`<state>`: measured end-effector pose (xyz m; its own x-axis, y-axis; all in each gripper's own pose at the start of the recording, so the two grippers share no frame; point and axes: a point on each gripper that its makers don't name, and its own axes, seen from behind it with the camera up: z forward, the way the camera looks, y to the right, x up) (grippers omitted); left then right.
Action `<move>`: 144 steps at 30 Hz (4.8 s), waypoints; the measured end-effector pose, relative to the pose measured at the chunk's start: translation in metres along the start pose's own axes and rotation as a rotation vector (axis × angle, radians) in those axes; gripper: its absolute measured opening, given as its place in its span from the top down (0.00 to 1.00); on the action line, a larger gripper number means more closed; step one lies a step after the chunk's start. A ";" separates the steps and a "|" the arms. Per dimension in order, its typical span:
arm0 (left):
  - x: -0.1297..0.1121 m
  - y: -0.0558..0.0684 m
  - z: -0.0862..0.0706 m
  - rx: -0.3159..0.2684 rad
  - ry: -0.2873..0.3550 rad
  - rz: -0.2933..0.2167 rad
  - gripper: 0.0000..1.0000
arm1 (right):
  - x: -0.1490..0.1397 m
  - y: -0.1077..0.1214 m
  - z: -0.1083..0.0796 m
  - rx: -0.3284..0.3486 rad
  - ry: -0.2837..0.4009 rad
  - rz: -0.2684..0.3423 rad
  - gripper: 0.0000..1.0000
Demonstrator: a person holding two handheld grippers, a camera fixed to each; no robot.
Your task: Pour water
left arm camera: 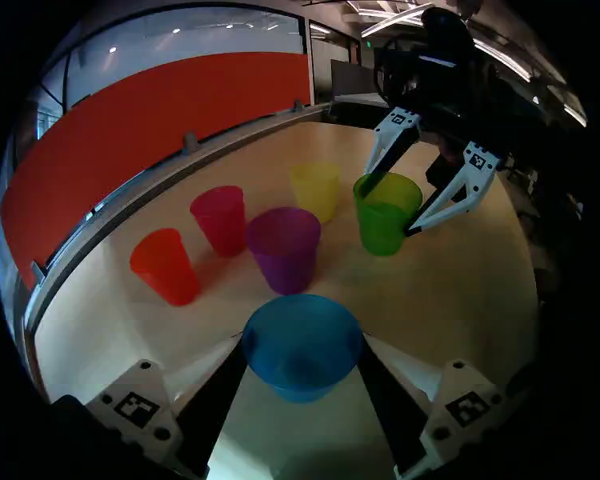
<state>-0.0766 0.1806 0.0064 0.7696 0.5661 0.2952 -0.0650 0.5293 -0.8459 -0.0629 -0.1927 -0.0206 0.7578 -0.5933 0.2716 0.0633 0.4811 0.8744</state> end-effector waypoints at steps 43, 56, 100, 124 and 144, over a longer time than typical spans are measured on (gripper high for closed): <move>-0.043 0.006 -0.009 -0.026 -0.090 -0.031 0.11 | -0.015 -0.008 0.018 -0.003 -0.014 0.016 0.09; -0.058 0.014 -0.019 -0.023 -0.115 -0.040 0.11 | -0.023 -0.009 0.011 -0.015 -0.009 0.034 0.08; -0.071 -0.003 -0.069 0.143 -0.076 -0.130 0.11 | -0.063 0.000 -0.059 -0.164 0.021 0.138 0.00; -0.066 -0.055 -0.110 0.442 0.097 -0.251 0.11 | -0.058 0.058 -0.109 -0.475 0.170 0.284 0.00; -0.045 -0.084 -0.145 0.694 0.335 -0.387 0.12 | -0.034 0.087 -0.139 -0.740 0.363 0.411 0.00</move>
<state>-0.0133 0.0188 -0.0005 0.9575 0.1072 0.2677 -0.0483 0.9748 -0.2179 0.0074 -0.0408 -0.0097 0.9620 -0.1060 0.2516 0.0491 0.9736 0.2227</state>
